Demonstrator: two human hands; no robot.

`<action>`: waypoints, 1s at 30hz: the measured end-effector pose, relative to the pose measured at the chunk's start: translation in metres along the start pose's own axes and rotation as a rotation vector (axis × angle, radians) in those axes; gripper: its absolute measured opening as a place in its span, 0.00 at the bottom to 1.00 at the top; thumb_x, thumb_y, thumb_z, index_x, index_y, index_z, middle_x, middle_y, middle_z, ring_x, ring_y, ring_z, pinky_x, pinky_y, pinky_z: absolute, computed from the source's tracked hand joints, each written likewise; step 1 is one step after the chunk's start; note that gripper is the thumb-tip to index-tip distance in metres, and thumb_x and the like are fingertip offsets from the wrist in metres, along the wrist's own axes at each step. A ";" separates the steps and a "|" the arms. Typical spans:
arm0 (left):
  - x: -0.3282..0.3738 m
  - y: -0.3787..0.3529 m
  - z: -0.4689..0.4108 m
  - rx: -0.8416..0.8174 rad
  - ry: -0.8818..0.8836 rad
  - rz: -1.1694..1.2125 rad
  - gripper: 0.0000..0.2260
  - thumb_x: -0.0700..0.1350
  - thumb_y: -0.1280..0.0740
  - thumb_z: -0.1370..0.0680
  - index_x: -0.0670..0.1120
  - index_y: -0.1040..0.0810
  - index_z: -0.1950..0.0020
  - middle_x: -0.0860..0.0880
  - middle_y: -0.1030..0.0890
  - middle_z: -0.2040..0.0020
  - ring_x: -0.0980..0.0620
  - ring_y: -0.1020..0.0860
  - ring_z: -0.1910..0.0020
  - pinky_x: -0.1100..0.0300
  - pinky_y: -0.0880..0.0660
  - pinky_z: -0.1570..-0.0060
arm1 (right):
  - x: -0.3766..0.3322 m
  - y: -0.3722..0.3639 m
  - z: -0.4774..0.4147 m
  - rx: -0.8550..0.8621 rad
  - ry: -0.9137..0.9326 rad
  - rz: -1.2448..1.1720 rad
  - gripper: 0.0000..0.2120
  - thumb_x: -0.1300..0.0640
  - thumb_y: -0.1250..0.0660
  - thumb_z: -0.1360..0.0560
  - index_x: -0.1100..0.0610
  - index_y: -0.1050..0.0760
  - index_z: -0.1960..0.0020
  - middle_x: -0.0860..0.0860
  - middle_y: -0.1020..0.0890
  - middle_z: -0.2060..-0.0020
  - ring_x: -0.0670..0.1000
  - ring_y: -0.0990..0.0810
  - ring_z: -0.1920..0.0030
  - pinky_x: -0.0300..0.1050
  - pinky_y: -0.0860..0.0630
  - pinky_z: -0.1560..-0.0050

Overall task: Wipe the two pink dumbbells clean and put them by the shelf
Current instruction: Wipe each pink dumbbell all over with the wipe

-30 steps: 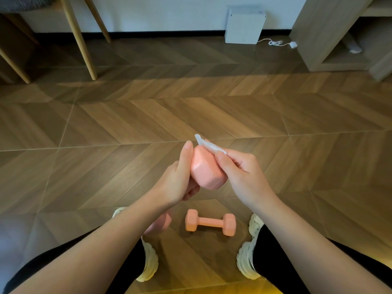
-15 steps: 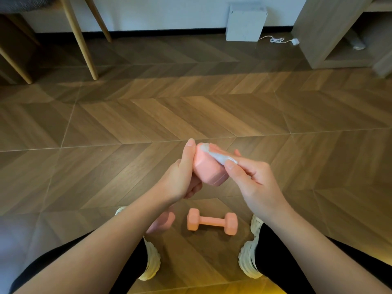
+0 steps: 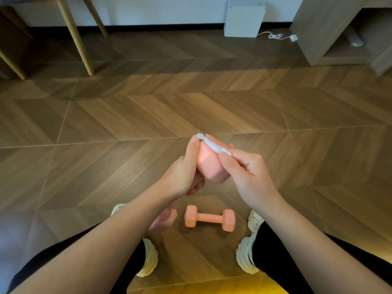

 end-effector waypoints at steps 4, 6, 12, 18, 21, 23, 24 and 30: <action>0.005 0.011 -0.002 0.029 -0.002 0.034 0.45 0.74 0.58 0.27 0.33 0.25 0.62 0.42 0.35 0.72 0.51 0.35 0.77 0.59 0.39 0.74 | -0.003 0.005 0.017 -0.025 0.087 0.059 0.15 0.58 0.42 0.19 0.49 0.23 0.36 0.36 0.19 0.40 0.42 0.24 0.33 0.56 0.47 0.22; 0.012 0.018 0.000 0.060 -0.019 0.062 0.42 0.73 0.59 0.24 0.36 0.27 0.63 0.42 0.35 0.72 0.51 0.35 0.78 0.58 0.39 0.73 | 0.006 0.010 0.014 0.004 0.055 0.068 0.16 0.59 0.43 0.18 0.49 0.24 0.35 0.33 0.18 0.59 0.36 0.20 0.50 0.59 0.44 0.23; 0.016 0.015 0.003 0.076 -0.036 0.120 0.39 0.70 0.60 0.21 0.40 0.27 0.65 0.44 0.35 0.75 0.51 0.36 0.77 0.58 0.40 0.74 | 0.001 0.003 0.001 0.033 0.050 -0.062 0.17 0.60 0.44 0.18 0.50 0.25 0.34 0.43 0.23 0.33 0.44 0.29 0.29 0.60 0.44 0.23; 0.028 0.021 0.004 0.049 -0.110 0.139 0.44 0.69 0.61 0.21 0.31 0.29 0.64 0.46 0.36 0.78 0.52 0.37 0.78 0.60 0.40 0.75 | 0.014 0.014 0.004 0.090 0.024 -0.060 0.15 0.54 0.42 0.19 0.46 0.22 0.36 0.58 0.15 0.55 0.55 0.18 0.51 0.47 0.31 0.31; 0.032 0.011 0.007 -0.030 -0.147 0.130 0.47 0.70 0.60 0.22 0.24 0.29 0.61 0.44 0.36 0.76 0.50 0.37 0.77 0.60 0.40 0.75 | 0.013 0.011 -0.008 0.061 -0.017 -0.168 0.15 0.58 0.41 0.18 0.56 0.22 0.35 0.51 0.18 0.38 0.47 0.23 0.34 0.41 0.31 0.32; 0.034 0.004 0.010 -0.085 -0.145 0.101 0.46 0.67 0.62 0.19 0.25 0.28 0.60 0.43 0.35 0.75 0.50 0.37 0.77 0.58 0.40 0.74 | 0.012 0.011 -0.011 0.054 -0.013 -0.198 0.14 0.60 0.41 0.17 0.58 0.22 0.35 0.49 0.17 0.40 0.45 0.22 0.35 0.36 0.30 0.36; 0.035 0.000 0.012 -0.111 -0.143 0.087 0.44 0.65 0.62 0.19 0.27 0.27 0.61 0.43 0.35 0.75 0.49 0.37 0.77 0.57 0.40 0.74 | 0.012 0.012 -0.012 0.051 -0.006 -0.199 0.14 0.61 0.41 0.17 0.58 0.22 0.36 0.48 0.17 0.40 0.45 0.22 0.35 0.35 0.29 0.37; 0.029 -0.005 0.012 -0.143 -0.082 0.057 0.37 0.65 0.60 0.18 0.39 0.28 0.66 0.43 0.36 0.75 0.50 0.37 0.78 0.56 0.41 0.74 | 0.012 0.008 -0.010 0.010 0.006 -0.140 0.14 0.60 0.41 0.17 0.52 0.22 0.37 0.42 0.17 0.41 0.43 0.21 0.38 0.35 0.27 0.41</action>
Point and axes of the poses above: each hand's wrist, its own z-axis away from the middle knuckle, its own y-axis out of the back of the hand, x = y × z, the point moved 9 cm from there along -z, towards the middle knuckle
